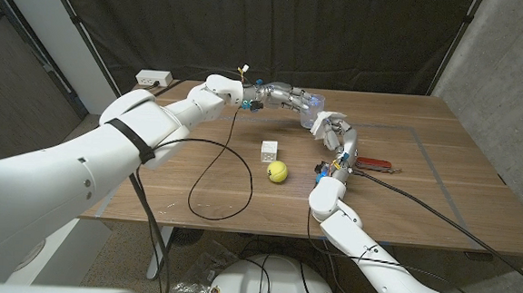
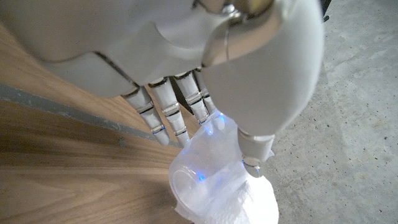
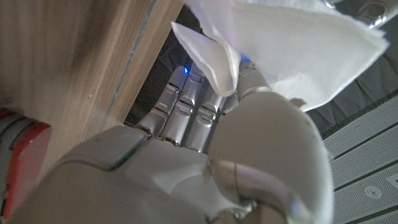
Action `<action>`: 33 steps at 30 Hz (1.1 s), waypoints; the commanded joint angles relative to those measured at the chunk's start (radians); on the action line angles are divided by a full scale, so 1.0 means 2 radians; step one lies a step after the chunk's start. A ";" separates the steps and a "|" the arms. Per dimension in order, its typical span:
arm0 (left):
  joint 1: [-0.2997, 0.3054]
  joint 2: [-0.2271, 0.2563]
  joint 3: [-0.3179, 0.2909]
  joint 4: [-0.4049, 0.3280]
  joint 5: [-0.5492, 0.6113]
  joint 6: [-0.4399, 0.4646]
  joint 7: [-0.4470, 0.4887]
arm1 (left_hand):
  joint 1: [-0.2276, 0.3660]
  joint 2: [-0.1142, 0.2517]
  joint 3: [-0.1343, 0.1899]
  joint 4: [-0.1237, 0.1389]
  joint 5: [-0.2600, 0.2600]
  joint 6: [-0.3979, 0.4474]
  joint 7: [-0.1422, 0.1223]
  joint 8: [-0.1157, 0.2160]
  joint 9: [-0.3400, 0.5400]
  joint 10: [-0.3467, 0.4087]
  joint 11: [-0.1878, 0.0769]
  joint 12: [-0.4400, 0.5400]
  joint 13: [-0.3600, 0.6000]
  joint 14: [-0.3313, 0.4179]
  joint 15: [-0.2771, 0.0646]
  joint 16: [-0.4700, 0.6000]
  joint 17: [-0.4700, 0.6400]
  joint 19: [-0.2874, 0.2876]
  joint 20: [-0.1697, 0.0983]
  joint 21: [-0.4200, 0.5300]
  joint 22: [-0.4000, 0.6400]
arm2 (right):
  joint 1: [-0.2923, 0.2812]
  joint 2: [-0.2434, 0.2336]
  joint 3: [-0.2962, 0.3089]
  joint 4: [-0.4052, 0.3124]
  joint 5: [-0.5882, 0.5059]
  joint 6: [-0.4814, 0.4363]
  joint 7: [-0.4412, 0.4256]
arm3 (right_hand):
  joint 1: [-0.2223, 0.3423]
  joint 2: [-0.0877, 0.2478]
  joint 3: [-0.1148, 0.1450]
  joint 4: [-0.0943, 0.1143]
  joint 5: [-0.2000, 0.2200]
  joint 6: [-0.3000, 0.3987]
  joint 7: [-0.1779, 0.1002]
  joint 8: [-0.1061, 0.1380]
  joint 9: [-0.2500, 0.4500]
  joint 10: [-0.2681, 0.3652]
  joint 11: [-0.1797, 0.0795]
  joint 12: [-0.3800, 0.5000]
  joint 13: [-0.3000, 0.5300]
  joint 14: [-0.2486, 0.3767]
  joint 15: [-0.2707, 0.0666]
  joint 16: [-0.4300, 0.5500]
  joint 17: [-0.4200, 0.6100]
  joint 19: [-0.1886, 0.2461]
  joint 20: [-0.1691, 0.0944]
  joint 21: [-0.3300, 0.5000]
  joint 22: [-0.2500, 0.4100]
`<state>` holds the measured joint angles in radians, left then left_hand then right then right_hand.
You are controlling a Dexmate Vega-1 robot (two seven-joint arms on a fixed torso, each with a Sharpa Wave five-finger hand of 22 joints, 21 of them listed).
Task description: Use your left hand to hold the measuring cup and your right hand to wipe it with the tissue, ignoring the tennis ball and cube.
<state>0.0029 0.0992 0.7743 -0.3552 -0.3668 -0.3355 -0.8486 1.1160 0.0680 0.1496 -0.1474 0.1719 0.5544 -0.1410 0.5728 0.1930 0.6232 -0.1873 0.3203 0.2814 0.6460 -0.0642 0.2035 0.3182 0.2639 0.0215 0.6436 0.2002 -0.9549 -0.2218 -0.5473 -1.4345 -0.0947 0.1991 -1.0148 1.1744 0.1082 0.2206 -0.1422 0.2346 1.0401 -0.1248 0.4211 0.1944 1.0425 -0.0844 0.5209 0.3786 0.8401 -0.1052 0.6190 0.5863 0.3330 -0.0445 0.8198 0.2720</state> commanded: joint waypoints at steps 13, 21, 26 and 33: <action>0.005 0.000 0.004 -0.001 0.003 -0.002 -0.004 | -0.009 0.012 0.024 0.021 0.004 0.008 0.009 0.000 0.001 0.000 0.003 -0.003 0.003 0.000 -0.064 0.002 0.002 -0.004 -0.001 0.005 -0.001 | 0.000 -0.002 0.006 -0.042 -0.060 0.063 0.007 | -0.001 0.004 -0.001 0.001 -0.002 0.025 0.018 0.009 0.025 0.003 -0.002 -0.005 0.003 0.007 -0.060 0.000 0.002 -0.004 -0.005 0.011 0.000; 0.003 0.007 0.009 -0.001 0.011 -0.003 0.025 | -0.010 0.012 0.024 0.021 0.004 0.009 0.009 0.000 0.001 0.000 0.003 -0.004 0.003 0.000 -0.063 0.002 0.003 -0.004 0.000 0.006 -0.001 | -0.001 0.003 0.013 -0.037 -0.061 0.047 0.005 | -0.001 0.004 -0.001 0.001 -0.002 0.025 0.019 0.009 0.025 0.004 -0.001 -0.006 0.003 0.007 -0.060 0.000 0.002 -0.004 -0.005 0.014 0.000; 0.004 0.014 0.009 -0.001 0.014 -0.015 0.045 | -0.011 0.011 0.024 0.021 0.004 0.008 0.008 -0.001 0.001 0.001 0.003 -0.004 0.003 0.000 -0.063 0.002 0.003 -0.004 -0.001 0.007 -0.001 | -0.005 0.001 0.017 -0.042 -0.065 0.033 0.000 | -0.001 0.004 -0.001 0.001 -0.002 0.025 0.018 0.009 0.025 0.004 -0.002 -0.006 0.004 0.008 -0.059 -0.001 0.003 -0.005 -0.005 0.016 0.000; 0.006 0.023 0.017 -0.003 0.028 -0.047 0.067 | -0.011 0.010 0.025 0.020 0.003 -0.004 0.004 -0.006 0.002 -0.010 0.003 -0.008 0.003 -0.005 -0.063 0.000 0.002 -0.006 0.000 0.007 -0.001 | -0.014 -0.011 0.021 -0.067 -0.084 -0.009 -0.007 | -0.002 0.004 0.000 0.001 -0.002 0.024 0.019 0.010 0.025 0.005 0.000 -0.007 0.004 0.008 -0.059 -0.002 0.003 -0.006 -0.005 0.019 -0.001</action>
<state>0.0113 0.1221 0.7916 -0.3577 -0.3419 -0.3634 -0.7843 1.1152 0.0690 0.1495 -0.1474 0.1731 0.5520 -0.1386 0.5670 0.1935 0.6148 -0.1839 0.3086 0.2868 0.6460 -0.0642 0.2035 0.3177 0.2548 0.0196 0.6511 0.1952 -0.9621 -0.2227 -0.5198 -1.5206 -0.2249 0.2668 -1.0110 1.1723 0.1096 0.2206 -0.1422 0.2308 1.0407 -0.1252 0.4220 0.1944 1.0425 -0.0845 0.5134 0.3833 0.8454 -0.1069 0.6195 0.5911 0.3240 -0.0428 0.8474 0.2692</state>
